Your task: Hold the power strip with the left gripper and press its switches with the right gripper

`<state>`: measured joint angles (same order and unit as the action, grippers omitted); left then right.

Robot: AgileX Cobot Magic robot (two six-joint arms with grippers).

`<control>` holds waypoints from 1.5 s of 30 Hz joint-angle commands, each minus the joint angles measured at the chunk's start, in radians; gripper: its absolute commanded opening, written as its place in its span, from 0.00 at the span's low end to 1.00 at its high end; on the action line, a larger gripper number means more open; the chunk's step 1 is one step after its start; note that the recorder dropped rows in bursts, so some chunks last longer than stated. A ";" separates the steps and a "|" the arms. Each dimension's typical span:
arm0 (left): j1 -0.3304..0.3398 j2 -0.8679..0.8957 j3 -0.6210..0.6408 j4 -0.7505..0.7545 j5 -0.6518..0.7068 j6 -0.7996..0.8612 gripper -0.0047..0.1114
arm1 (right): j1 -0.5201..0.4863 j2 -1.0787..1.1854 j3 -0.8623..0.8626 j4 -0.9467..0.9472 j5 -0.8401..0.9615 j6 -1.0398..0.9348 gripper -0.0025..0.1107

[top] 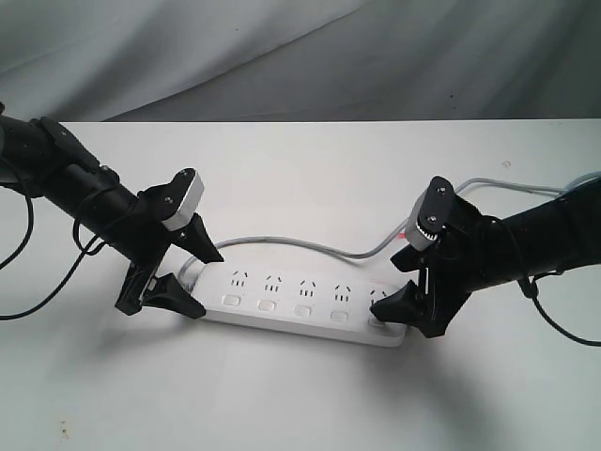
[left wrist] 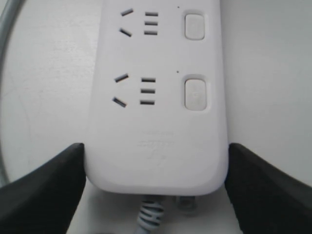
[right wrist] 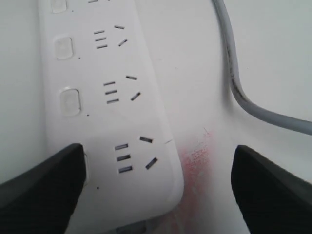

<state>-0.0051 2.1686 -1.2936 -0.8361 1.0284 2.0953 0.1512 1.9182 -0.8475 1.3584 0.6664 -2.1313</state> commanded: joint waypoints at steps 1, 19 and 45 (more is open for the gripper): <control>-0.005 -0.003 -0.004 -0.015 0.022 -0.003 0.45 | 0.000 0.035 -0.004 -0.009 -0.011 -0.011 0.69; -0.005 -0.003 -0.004 -0.015 0.022 -0.003 0.45 | 0.000 0.056 0.008 -0.069 -0.135 0.034 0.69; -0.005 -0.003 -0.004 -0.015 0.022 -0.003 0.45 | 0.000 0.045 0.002 -0.051 -0.076 0.038 0.69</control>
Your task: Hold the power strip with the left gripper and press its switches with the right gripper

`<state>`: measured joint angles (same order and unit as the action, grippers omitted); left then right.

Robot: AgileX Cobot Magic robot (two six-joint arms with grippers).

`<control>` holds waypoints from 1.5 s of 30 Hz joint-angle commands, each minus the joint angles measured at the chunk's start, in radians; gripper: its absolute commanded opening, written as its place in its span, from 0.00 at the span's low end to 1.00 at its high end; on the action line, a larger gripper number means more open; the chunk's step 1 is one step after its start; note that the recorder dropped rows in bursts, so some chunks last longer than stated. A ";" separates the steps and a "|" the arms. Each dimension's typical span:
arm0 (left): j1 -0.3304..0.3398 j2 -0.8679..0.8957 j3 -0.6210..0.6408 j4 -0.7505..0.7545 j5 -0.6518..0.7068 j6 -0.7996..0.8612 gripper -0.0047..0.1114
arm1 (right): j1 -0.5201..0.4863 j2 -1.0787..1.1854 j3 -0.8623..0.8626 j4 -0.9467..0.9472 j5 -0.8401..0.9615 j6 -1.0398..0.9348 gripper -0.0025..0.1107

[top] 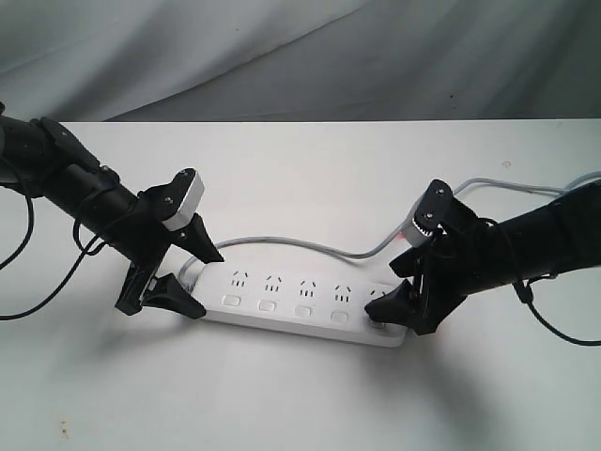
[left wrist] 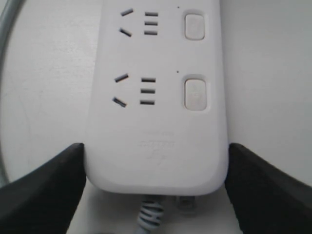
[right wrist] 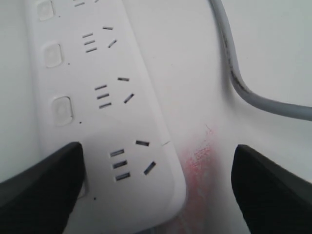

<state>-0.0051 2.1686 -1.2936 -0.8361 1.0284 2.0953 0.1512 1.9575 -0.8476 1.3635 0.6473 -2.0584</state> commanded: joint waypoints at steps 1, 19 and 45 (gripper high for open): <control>-0.005 -0.003 -0.004 -0.015 0.022 -0.003 0.45 | 0.000 -0.007 -0.007 -0.045 -0.030 -0.035 0.69; -0.005 -0.003 -0.004 -0.015 0.022 -0.003 0.45 | 0.000 -0.543 -0.050 0.033 -0.238 0.208 0.69; -0.005 -0.003 -0.004 -0.015 0.022 -0.003 0.45 | 0.000 -1.141 -0.050 0.281 -0.868 0.283 0.46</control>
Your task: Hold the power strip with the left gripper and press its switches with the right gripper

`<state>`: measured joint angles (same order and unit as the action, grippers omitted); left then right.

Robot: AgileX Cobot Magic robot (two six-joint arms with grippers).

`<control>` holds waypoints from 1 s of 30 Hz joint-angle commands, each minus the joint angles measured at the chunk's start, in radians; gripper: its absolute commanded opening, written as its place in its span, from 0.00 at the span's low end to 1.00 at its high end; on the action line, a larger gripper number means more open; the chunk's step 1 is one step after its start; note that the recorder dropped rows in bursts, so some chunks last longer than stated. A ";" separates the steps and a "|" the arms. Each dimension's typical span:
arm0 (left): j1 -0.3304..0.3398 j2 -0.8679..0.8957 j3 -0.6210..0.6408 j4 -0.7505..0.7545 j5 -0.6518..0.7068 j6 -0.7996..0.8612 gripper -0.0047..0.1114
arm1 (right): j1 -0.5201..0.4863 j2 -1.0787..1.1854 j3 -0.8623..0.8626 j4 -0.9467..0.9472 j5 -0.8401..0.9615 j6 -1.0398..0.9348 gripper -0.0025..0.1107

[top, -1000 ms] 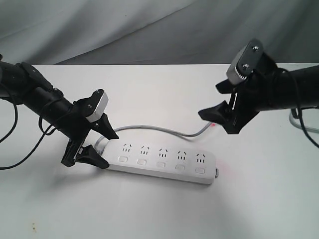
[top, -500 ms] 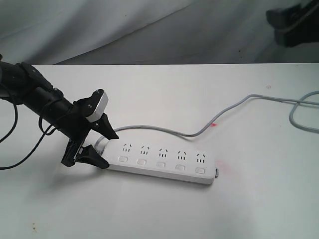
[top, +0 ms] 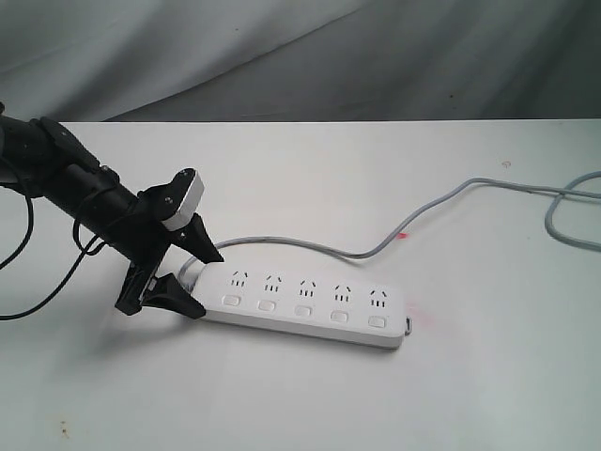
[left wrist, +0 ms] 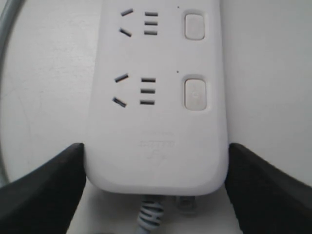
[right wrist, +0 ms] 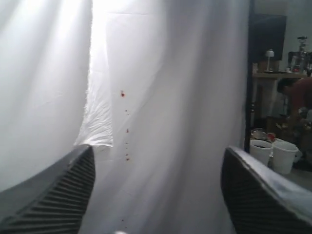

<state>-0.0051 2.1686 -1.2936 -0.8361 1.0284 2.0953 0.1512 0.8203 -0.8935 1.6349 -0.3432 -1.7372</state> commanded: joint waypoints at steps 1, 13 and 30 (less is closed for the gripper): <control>-0.005 -0.003 -0.004 -0.015 0.022 -0.003 0.45 | 0.000 -0.004 -0.004 0.030 0.183 -0.038 0.34; -0.005 -0.003 -0.004 -0.015 0.022 -0.003 0.45 | 0.000 -0.004 -0.004 0.110 0.322 0.020 0.06; -0.005 -0.003 -0.004 -0.015 0.022 -0.003 0.45 | 0.000 -0.025 0.135 -0.004 0.171 0.704 0.02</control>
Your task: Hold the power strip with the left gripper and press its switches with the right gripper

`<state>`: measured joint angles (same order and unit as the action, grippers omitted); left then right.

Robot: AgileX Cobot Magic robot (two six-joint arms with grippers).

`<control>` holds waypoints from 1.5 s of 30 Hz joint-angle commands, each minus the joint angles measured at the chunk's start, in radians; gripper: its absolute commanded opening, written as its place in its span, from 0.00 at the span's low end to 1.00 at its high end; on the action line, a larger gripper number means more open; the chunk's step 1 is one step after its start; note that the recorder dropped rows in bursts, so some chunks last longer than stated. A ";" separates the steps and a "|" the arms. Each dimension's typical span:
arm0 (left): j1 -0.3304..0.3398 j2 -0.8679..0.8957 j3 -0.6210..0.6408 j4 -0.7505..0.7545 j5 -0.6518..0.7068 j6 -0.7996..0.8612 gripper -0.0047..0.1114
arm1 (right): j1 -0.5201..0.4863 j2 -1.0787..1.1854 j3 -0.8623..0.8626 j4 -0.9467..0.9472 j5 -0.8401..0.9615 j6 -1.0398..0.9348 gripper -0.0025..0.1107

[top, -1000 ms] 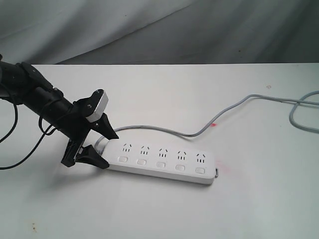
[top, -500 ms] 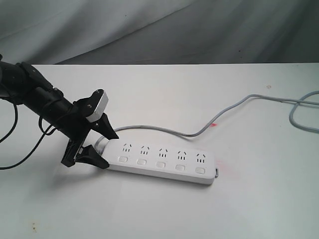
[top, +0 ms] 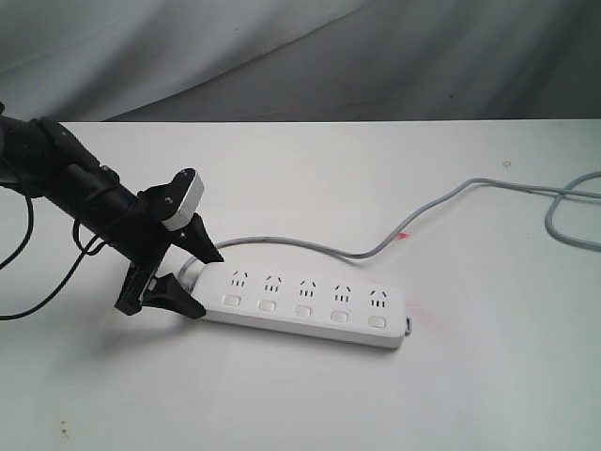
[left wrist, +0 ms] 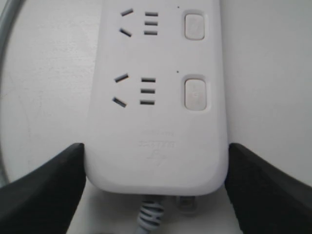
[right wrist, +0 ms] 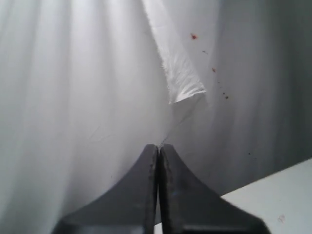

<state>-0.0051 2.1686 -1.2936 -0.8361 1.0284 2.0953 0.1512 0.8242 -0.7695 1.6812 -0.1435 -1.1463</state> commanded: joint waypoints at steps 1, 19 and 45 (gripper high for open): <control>-0.005 -0.003 -0.004 -0.015 0.022 -0.003 0.45 | 0.000 -0.046 0.011 -0.053 -0.028 0.098 0.02; -0.005 -0.003 -0.004 -0.015 0.022 -0.003 0.45 | -0.002 -0.162 0.011 -0.485 0.355 0.354 0.02; -0.005 -0.003 -0.004 -0.015 0.022 -0.003 0.45 | -0.002 -0.179 0.011 -1.618 0.794 1.301 0.02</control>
<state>-0.0051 2.1686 -1.2936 -0.8361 1.0301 2.0953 0.1512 0.6477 -0.7605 0.1672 0.5926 0.0557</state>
